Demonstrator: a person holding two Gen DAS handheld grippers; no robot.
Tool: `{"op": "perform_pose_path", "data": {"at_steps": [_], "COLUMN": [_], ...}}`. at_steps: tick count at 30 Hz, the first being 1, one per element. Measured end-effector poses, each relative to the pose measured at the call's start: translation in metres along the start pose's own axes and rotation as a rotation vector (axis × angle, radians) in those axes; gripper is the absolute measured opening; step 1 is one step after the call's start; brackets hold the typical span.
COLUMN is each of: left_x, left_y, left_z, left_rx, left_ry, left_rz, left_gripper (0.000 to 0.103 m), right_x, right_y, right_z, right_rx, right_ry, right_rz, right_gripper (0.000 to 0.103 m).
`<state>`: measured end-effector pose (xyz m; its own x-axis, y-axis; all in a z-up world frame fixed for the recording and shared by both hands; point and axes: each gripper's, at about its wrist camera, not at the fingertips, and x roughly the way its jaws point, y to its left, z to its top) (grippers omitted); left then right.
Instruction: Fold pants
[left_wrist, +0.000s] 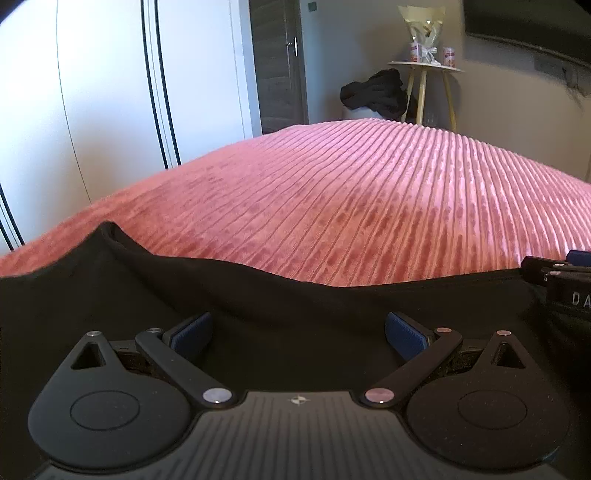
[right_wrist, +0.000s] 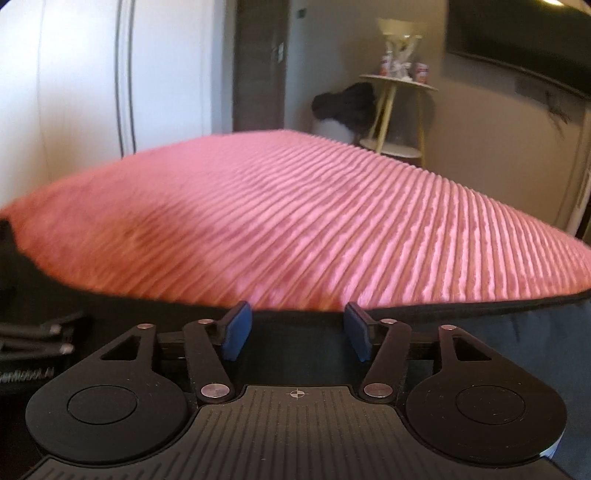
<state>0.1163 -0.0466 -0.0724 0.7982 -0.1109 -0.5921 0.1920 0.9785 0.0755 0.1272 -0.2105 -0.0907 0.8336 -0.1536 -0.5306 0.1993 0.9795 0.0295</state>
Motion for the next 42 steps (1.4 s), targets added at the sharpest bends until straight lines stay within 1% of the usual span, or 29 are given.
{"op": "perform_pose_path", "data": {"at_steps": [2, 4, 6, 7, 8, 10, 12, 13, 14, 15, 16, 17, 18, 20, 21, 22, 23, 26, 28, 31, 34, 35, 36, 37, 38, 39, 40, 41, 42], "left_x": [-0.008, -0.017, -0.039, -0.051, -0.064, -0.078, -0.078, -0.073, -0.067, -0.061, -0.057, -0.053, -0.050, -0.045, -0.042, -0.041, -0.041, -0.041, -0.040, -0.039, -0.039, -0.039, -0.039, -0.039, -0.039, -0.040, -0.040, -0.041, -0.042], "left_y": [0.001, 0.003, 0.006, 0.007, 0.005, 0.000, -0.008, -0.012, -0.015, -0.016, -0.017, -0.016, -0.015, -0.006, -0.001, 0.002, 0.002, -0.001, 0.001, 0.000, 0.000, -0.001, -0.001, -0.001, -0.001, -0.002, -0.002, -0.003, -0.003], "left_z": [0.001, 0.003, -0.001, -0.005, -0.010, -0.015, -0.017, -0.018, -0.019, -0.020, -0.022, -0.024, -0.026, -0.028, -0.029, -0.030, -0.031, -0.035, -0.034, -0.034, -0.033, -0.033, -0.033, -0.033, -0.032, -0.031, -0.030, -0.029, -0.025], "left_rx": [0.000, 0.015, 0.078, 0.114, 0.147, 0.160, 0.152, 0.159, 0.167, 0.165, 0.157, 0.153, 0.145, 0.103, 0.078, 0.060, 0.053, 0.068, 0.058, 0.059, 0.060, 0.061, 0.061, 0.063, 0.064, 0.066, 0.070, 0.073, 0.078], "left_ry": [0.002, 0.009, -0.023, -0.043, -0.064, -0.073, -0.054, -0.044, -0.040, -0.048, -0.060, -0.070, -0.077, -0.075, -0.068, -0.063, -0.065, -0.083, -0.078, -0.080, -0.080, -0.080, -0.080, -0.079, -0.078, -0.076, -0.071, -0.063, -0.049], "left_rz": [0.004, 0.037, 0.078, 0.077, 0.057, 0.001, -0.079, -0.092, -0.075, -0.064, -0.068, -0.075, -0.085, -0.120, -0.142, -0.157, -0.161, -0.150, -0.159, -0.158, -0.158, -0.157, -0.156, -0.155, -0.153, -0.151, -0.147, -0.145, -0.141], "left_gripper": [0.099, 0.099, 0.099, 0.099, 0.099, 0.099, 0.099, 0.099, 0.099, 0.099, 0.099, 0.099, 0.099, 0.099, 0.099, 0.099, 0.099, 0.099, 0.099, 0.099, 0.099, 0.099, 0.099, 0.099, 0.099, 0.099, 0.099, 0.099, 0.099], "right_x": [-0.006, -0.018, -0.037, -0.045, -0.053, -0.069, -0.077, -0.076, -0.072, -0.064, -0.057, -0.051, -0.047, -0.036, -0.029, -0.023, -0.022, -0.033, -0.058, -0.103, -0.149, -0.157, -0.166, -0.171, -0.175, -0.178, -0.178, -0.175, -0.171], "right_y": [-0.005, -0.013, -0.032, -0.041, -0.052, -0.072, -0.086, -0.096, -0.106, -0.117, -0.128, -0.138, -0.144, -0.161, -0.172, -0.179, -0.187, -0.195, -0.199, -0.218, -0.250, -0.258, -0.268, -0.278, -0.285, -0.293, -0.300, -0.308, -0.314], "right_z": [0.004, 0.007, 0.010, 0.011, 0.012, 0.011, 0.004, 0.000, -0.005, -0.008, -0.012, -0.013, -0.011, -0.009, -0.011, -0.012, -0.012, -0.014, -0.019, -0.030, -0.061, -0.071, -0.085, -0.098, -0.107, -0.114, -0.120, -0.124, -0.124], "right_rx": [0.033, 0.061, 0.097, 0.119, 0.151, 0.200, 0.199, 0.200, 0.214, 0.233, 0.252, 0.272, 0.278, 0.295, 0.311, 0.330, 0.363, 0.400, 0.449, 0.633, 0.834, 0.886, 0.949, 1.004, 1.051, 1.122, 1.199, 1.265, 1.290], "right_ry": [-0.002, 0.004, 0.026, 0.053, 0.079, 0.103, 0.100, 0.102, 0.109, 0.126, 0.134, 0.110, 0.091, 0.051, 0.032, 0.024, 0.007, -0.013, -0.028, -0.067, -0.089, -0.081, -0.077, -0.096, -0.113, -0.135, -0.160, -0.178, -0.180], "right_rz": [-0.014, -0.052, -0.114, -0.156, -0.213, -0.307, -0.405, -0.456, -0.496, -0.515, -0.522, -0.531, -0.551, -0.594, -0.602, -0.592, -0.574, -0.516, -0.462, -0.387, -0.335, -0.323, -0.291, -0.243, -0.216, -0.188, -0.147, -0.105, -0.092], "right_gripper": [0.064, 0.060, 0.059, 0.057, 0.047, 0.044, 0.045, 0.045, 0.047, 0.047, 0.050, 0.056, 0.057, 0.065, 0.068, 0.075, 0.079, 0.080, 0.079, 0.080, 0.081, 0.084, 0.083, 0.077, 0.068, 0.065, 0.066, 0.065, 0.063]}}
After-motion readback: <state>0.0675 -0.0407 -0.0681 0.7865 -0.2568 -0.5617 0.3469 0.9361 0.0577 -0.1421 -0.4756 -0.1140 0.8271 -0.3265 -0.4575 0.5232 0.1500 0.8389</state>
